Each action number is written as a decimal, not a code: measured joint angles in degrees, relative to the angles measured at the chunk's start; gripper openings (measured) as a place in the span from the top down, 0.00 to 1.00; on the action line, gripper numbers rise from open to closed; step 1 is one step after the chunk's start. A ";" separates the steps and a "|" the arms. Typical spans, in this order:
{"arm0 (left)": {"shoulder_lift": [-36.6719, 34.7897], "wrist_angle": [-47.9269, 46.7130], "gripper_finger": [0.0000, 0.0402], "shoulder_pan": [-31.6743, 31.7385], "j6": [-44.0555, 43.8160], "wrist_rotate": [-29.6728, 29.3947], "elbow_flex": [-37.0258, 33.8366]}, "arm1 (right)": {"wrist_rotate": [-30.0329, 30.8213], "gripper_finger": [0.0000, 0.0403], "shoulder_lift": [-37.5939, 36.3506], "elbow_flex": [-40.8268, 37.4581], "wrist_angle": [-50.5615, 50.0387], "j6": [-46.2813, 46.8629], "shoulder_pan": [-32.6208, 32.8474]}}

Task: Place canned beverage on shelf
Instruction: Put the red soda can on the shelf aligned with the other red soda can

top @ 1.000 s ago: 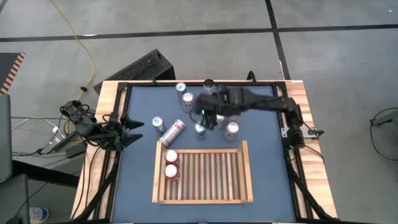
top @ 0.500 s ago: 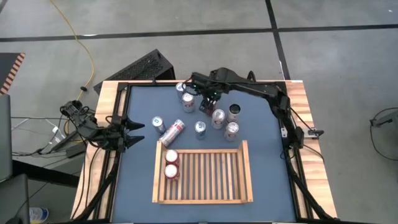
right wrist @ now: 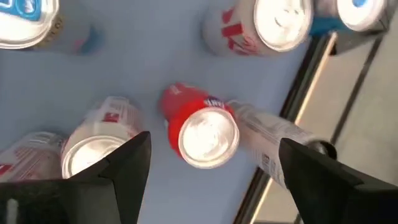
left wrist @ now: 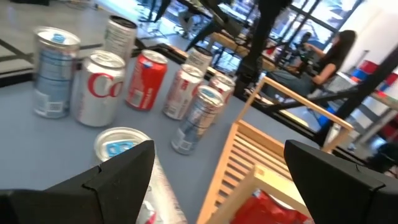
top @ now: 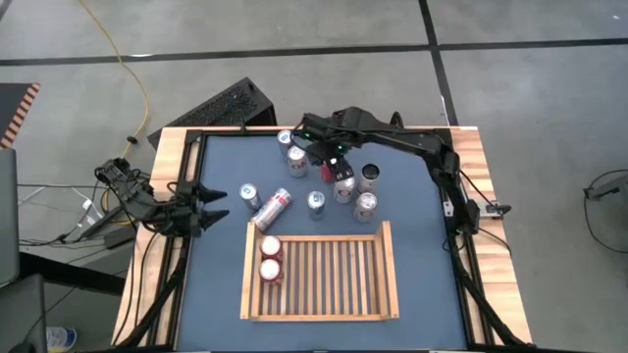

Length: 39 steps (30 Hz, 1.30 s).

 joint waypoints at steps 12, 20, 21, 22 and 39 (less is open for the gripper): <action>0.00 -0.53 0.13 0.00 -0.04 -0.58 0.00 | -2.11 0.20 -0.01 -7.26 2.46 -8.32 -0.73; 0.00 -0.57 0.13 -0.01 0.57 -0.60 0.00 | 0.68 0.20 0.11 -10.43 7.65 -10.52 -1.38; 0.00 -0.56 0.13 -0.01 0.57 -0.60 0.00 | 0.53 0.20 0.07 -10.39 7.77 -10.86 -1.64; 0.00 -0.57 0.13 0.00 0.57 -0.60 0.00 | 0.49 0.20 0.03 -10.39 7.87 -11.35 -1.94; 0.00 -1.98 0.13 -0.02 0.18 -0.64 0.00 | -3.86 0.20 0.08 -12.43 9.69 -15.10 -4.33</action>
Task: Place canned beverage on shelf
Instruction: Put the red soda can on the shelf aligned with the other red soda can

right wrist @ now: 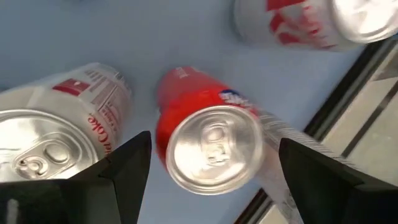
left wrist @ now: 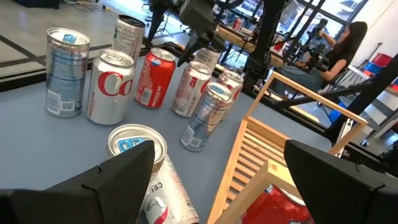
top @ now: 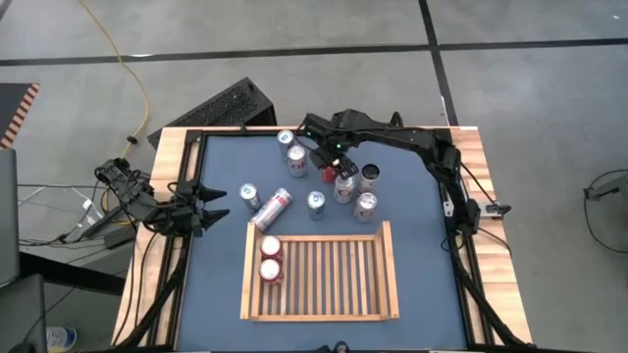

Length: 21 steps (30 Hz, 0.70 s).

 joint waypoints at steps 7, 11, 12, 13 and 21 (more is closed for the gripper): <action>0.00 0.02 0.13 0.00 0.00 0.00 0.00 | 1.34 0.20 -0.04 -4.31 2.79 0.83 0.29; 0.00 0.02 0.13 0.01 0.00 0.00 0.00 | 1.74 0.21 0.01 -4.71 4.84 0.37 0.91; 0.00 0.02 0.13 0.01 0.00 0.00 0.00 | 1.72 0.21 -0.04 -4.71 4.82 0.36 0.94; 0.00 0.02 0.13 0.00 0.00 0.00 0.00 | 1.71 0.21 -0.04 -4.71 4.74 0.36 0.94; 0.00 0.04 0.13 0.00 0.00 -0.03 0.00 | 1.73 0.27 -0.02 -4.71 4.17 0.80 0.72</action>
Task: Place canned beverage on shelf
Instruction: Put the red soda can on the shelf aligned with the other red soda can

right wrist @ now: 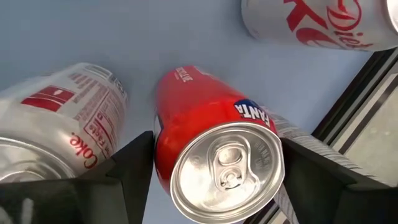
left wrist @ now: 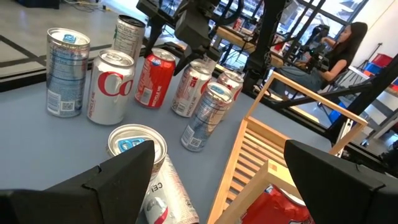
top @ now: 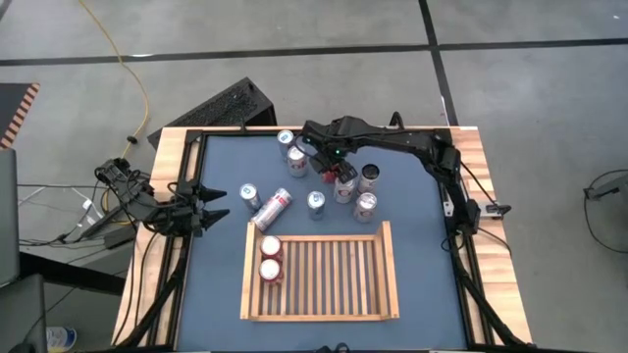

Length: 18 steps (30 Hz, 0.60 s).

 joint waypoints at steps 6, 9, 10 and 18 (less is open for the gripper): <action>0.00 0.00 0.13 0.01 0.00 0.00 0.00 | 0.00 0.27 0.00 0.00 -0.61 -0.29 -0.37; 0.00 0.00 0.13 0.02 -0.01 0.00 0.00 | 0.01 0.28 -0.09 -0.38 -0.52 -0.23 -0.59; 0.00 0.00 0.13 0.00 -0.01 0.00 0.00 | 0.01 0.28 -0.13 -0.60 -0.39 0.13 -0.66; 0.00 0.02 0.13 0.00 0.00 -0.28 0.00 | 0.64 0.40 -0.28 -1.31 -0.09 10.33 0.35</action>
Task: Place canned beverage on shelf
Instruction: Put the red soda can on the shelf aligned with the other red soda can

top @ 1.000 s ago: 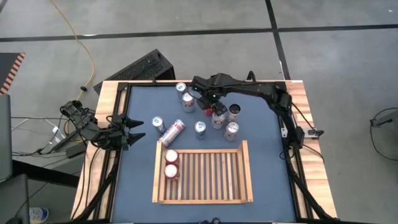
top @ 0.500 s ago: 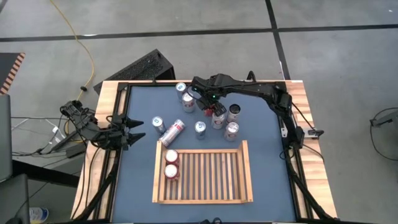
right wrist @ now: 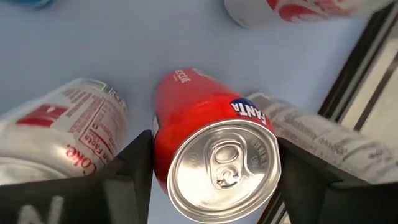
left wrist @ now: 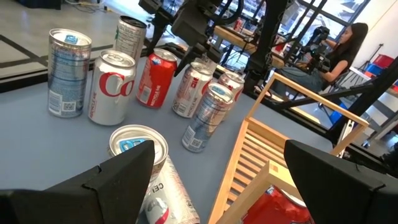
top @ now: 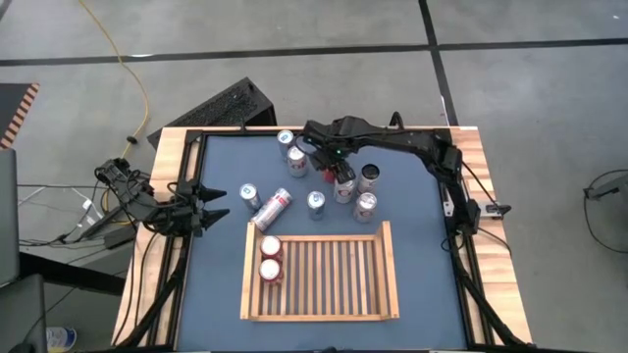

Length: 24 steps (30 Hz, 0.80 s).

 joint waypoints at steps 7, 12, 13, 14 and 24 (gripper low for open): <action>0.00 0.07 0.13 0.00 -0.17 0.00 0.00 | 0.18 0.48 0.35 1.99 -0.85 17.50 1.68; 0.00 0.09 0.13 0.00 -0.22 0.02 0.00 | -0.56 0.47 0.37 2.25 -0.48 28.64 2.87; 0.00 0.10 0.13 0.01 -0.22 0.02 0.00 | -0.56 0.47 0.37 2.25 -0.41 31.55 3.01; 0.00 0.10 0.13 0.01 -0.22 0.02 0.00 | -0.55 0.47 0.37 2.25 -0.33 34.14 3.16; 0.00 0.10 0.13 0.00 -0.17 0.04 0.00 | 3.90 0.47 0.44 2.29 -0.39 51.15 4.35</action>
